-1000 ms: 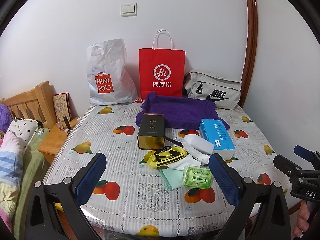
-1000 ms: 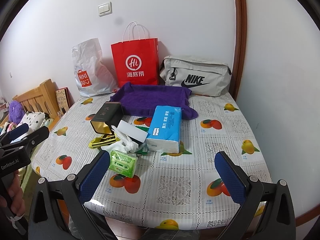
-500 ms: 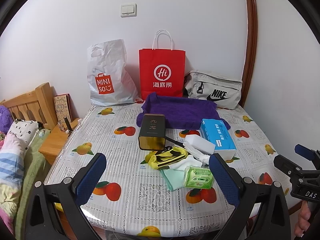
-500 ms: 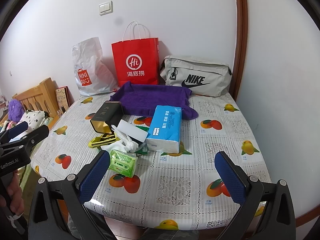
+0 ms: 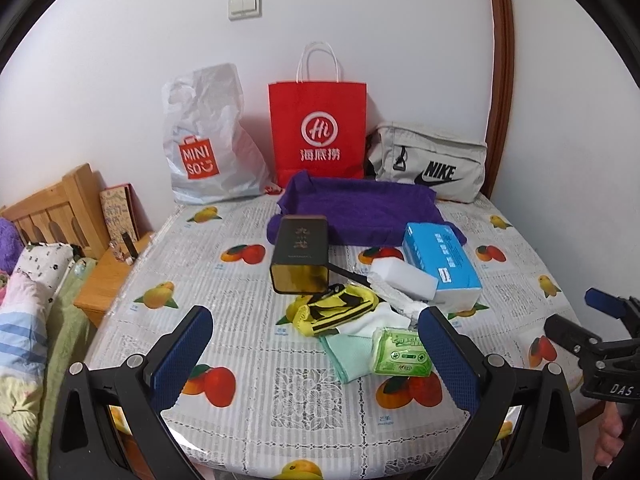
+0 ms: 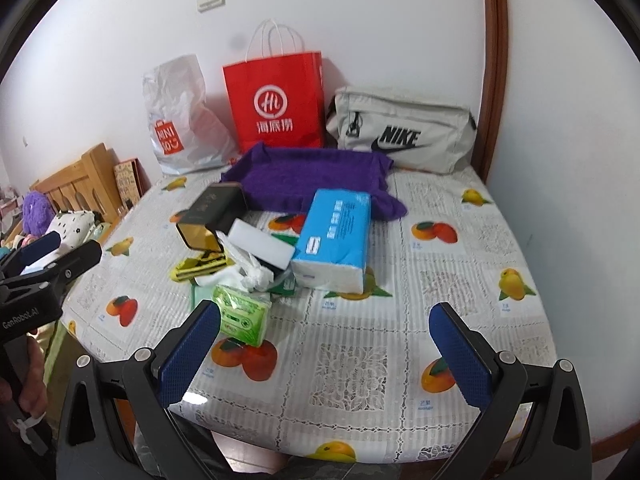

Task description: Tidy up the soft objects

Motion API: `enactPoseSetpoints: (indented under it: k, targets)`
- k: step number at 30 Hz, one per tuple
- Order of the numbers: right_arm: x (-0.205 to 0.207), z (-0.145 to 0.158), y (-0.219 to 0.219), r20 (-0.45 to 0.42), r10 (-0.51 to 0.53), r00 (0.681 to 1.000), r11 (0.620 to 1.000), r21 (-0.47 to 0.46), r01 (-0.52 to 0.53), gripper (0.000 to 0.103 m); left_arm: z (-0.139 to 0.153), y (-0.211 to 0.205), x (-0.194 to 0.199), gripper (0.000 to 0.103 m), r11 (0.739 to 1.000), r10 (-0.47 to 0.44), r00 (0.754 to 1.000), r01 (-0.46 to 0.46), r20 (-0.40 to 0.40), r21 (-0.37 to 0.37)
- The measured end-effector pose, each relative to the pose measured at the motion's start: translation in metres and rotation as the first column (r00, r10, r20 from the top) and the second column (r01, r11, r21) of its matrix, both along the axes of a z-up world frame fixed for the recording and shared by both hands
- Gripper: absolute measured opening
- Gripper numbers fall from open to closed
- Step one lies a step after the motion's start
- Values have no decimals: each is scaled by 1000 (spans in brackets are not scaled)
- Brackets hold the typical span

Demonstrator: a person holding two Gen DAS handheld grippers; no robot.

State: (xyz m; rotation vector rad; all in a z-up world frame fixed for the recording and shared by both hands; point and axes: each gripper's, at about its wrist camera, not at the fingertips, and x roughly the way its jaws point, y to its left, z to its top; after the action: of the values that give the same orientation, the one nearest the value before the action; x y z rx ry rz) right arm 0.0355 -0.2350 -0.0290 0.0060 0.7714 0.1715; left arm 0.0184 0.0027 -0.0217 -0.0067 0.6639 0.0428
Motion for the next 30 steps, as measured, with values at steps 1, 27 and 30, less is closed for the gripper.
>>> enactPoseSetpoints:
  k: [1,27,30]
  targets:
    - [3,-4,0,-10,4,1000,1000,4,-4,103,-4,0,4,103,1000,-5,1000,4,-14,-4]
    - [62,-118,83,-115,251,961,967,82,-243,103,-106,62,70,103,991,76,970,-99,-231,-88]
    - [73,-126,88,-154,226,962,969,133,-207,103,-112,65,73,103,991,65,969,-91,-239,-99]
